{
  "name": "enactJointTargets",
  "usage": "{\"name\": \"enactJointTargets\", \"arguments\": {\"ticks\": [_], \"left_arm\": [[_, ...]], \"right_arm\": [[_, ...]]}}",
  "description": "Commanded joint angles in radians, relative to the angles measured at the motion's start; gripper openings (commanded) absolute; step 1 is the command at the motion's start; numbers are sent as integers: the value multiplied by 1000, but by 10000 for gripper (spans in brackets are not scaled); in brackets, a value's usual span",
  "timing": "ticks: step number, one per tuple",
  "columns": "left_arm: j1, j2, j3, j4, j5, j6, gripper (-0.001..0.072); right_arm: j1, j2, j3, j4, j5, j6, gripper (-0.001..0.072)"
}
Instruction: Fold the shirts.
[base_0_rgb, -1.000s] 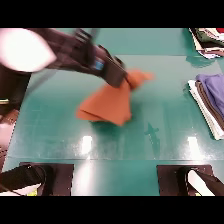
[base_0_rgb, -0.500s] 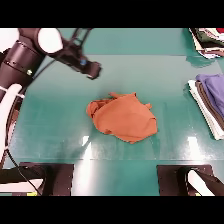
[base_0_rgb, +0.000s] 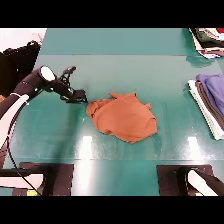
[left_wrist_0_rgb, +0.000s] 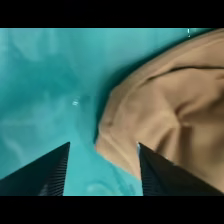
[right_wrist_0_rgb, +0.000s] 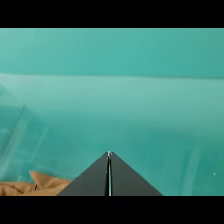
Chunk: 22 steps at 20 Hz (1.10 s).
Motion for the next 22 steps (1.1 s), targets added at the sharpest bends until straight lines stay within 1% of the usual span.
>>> {"name": "enactJointTargets", "arguments": {"ticks": [1,5,6,8,9,11,14,15,16,17,19,22], "left_arm": [[10,-54,-64,-160,67,72,499],[-48,-88,-64,-176,114,75,499],[-56,-88,-63,-176,125,73,484],[-55,-87,-36,-175,108,75,62],[-51,-84,-9,-169,87,77,22],[-50,-62,60,-122,60,77,21],[-50,-14,163,-65,48,78,22],[-50,-7,187,-55,43,78,21],[-50,0,203,-54,43,78,22],[-50,0,212,-54,42,78,22],[-50,-1,212,-54,37,77,22],[-50,-2,212,-51,24,78,22]], "right_arm": [[20,-27,0,0,26,0,21],[63,-56,0,-10,26,0,21],[62,-64,0,-9,28,0,21],[61,-81,0,-17,64,0,20],[61,-92,0,-51,96,0,21],[61,-115,-31,-123,183,5,21],[61,-138,-211,-138,248,5,28],[68,-148,-281,-137,254,5,122],[83,-164,-358,-137,245,5,312],[102,-183,-423,-126,224,5,417],[154,-241,-517,-82,176,-2,418],[249,-332,-573,34,157,-63,418]]}}
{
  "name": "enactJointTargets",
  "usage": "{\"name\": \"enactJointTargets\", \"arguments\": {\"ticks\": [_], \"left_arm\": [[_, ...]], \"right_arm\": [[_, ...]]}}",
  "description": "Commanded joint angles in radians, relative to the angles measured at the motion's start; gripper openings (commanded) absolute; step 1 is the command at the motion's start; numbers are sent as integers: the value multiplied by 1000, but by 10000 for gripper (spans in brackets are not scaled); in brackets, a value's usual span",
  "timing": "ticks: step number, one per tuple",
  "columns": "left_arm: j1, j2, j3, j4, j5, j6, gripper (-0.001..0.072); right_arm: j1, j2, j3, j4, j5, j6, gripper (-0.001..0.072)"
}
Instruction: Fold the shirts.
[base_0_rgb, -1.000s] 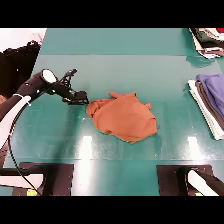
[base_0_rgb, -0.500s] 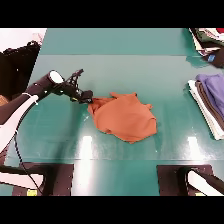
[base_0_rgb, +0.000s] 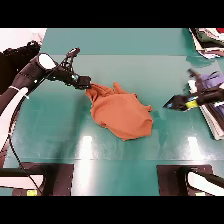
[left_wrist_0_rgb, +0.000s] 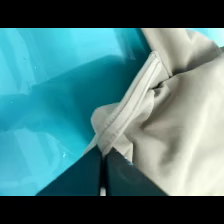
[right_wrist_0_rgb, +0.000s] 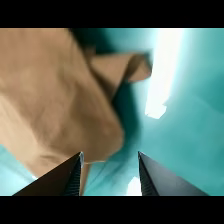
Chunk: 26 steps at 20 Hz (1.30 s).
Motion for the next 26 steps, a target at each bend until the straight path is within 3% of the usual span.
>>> {"name": "enactJointTargets", "arguments": {"ticks": [1,3,4,5,9,10,11,12,13,14,20,26], "left_arm": [[1,3,11,12,-13,0,22],[1,3,11,13,-15,0,22],[1,3,11,13,-14,0,22],[1,3,11,13,-14,0,22],[1,3,11,13,-14,0,22],[1,3,11,13,-15,0,22],[1,3,11,13,-18,0,22],[1,3,11,13,-21,0,22],[1,4,12,13,-26,0,22],[1,8,12,13,-28,-1,21],[1,193,31,47,56,0,21],[1,480,282,90,52,0,22]], "right_arm": [[93,-91,-84,118,-17,-56,418],[129,-109,-84,129,-12,-58,419],[138,-109,-84,127,-9,-58,448],[141,-108,-84,129,2,-58,535],[142,-109,-84,126,3,-59,528],[146,-109,-84,125,-5,-59,450],[145,-109,-84,125,-19,-60,280],[145,-109,-84,126,-36,-68,168],[145,-108,-83,126,-53,-80,71],[145,-108,-79,125,-61,-87,21],[121,16,63,113,-72,-86,19],[17,266,415,39,-79,-85,19]]}}
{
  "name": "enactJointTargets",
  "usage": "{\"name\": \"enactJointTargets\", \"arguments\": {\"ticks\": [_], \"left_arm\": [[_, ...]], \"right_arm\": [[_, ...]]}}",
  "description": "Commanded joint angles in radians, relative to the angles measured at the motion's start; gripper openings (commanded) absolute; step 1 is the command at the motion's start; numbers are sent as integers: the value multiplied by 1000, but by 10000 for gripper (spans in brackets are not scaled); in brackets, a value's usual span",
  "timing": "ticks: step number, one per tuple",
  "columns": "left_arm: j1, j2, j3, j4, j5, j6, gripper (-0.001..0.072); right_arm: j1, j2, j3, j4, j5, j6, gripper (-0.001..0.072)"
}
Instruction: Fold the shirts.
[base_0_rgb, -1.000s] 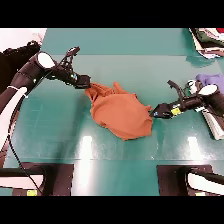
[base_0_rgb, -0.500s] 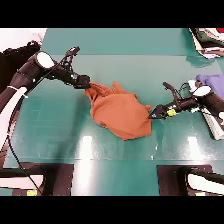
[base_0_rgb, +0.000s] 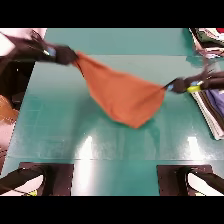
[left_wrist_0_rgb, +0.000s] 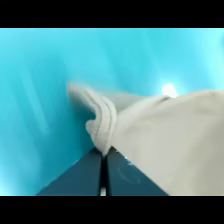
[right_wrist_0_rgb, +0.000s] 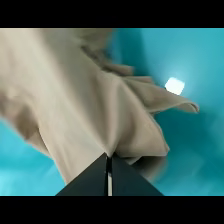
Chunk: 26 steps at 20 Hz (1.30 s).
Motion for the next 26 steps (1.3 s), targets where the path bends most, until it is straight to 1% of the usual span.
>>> {"name": "enactJointTargets", "arguments": {"ticks": [1,4,8,10,13,15,17,18,19,20,23,24,26], "left_arm": [[1,155,158,16,11,-1,21],[1,232,281,14,12,-8,21],[1,260,438,13,10,-28,20],[1,260,500,10,10,-27,20],[1,254,501,13,-31,-26,20],[1,238,455,51,-75,-26,21],[1,202,386,185,-121,-27,21],[1,174,346,266,-144,-44,21],[1,142,307,315,-166,-69,21],[1,101,265,347,-183,-85,21],[1,-51,151,344,-187,-86,21],[1,-113,121,344,-180,-86,22],[5,-241,90,347,-127,-86,22]], "right_arm": [[-64,139,201,-51,-16,1,19],[-124,227,318,-56,-29,1,19],[-204,296,437,-55,-29,2,19],[-248,301,505,-54,-27,5,18],[-278,256,631,-53,-3,48,19],[-276,177,731,-51,69,104,18],[-240,63,808,-55,168,164,18],[-204,-2,826,-55,213,202,18],[-160,-60,820,-62,237,220,18],[-105,-115,793,-96,242,230,18],[42,-305,676,-320,226,231,18],[68,-366,639,-352,206,230,18],[94,-484,583,-360,129,229,18]]}}
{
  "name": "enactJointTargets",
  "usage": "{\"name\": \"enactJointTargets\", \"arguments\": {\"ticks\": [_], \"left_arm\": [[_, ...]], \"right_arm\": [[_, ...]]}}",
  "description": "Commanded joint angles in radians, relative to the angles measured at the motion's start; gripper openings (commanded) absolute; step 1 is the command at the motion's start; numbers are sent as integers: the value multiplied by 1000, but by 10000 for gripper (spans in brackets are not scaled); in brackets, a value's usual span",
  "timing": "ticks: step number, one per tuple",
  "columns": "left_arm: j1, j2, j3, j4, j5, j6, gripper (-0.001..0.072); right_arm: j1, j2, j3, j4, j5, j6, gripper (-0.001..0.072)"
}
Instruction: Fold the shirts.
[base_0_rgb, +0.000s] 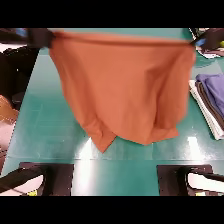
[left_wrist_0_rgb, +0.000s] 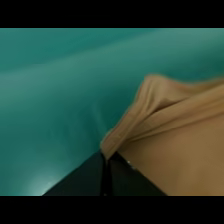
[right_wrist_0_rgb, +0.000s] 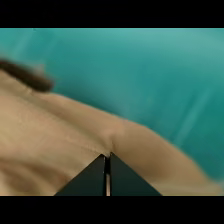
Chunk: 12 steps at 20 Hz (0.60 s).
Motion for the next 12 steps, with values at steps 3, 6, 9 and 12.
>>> {"name": "enactJointTargets", "arguments": {"ticks": [3,6,9,12], "left_arm": [[23,-307,-66,21,166,-16,22],[39,-397,-66,19,228,-61,23],[43,-412,-66,19,212,-83,479],[44,-408,-30,32,97,-77,508]], "right_arm": [[72,-283,-90,-81,-176,12,18],[72,-346,-89,-79,-236,12,21],[69,-368,-89,-80,-245,12,49],[54,-354,-89,-64,-229,13,510]]}}
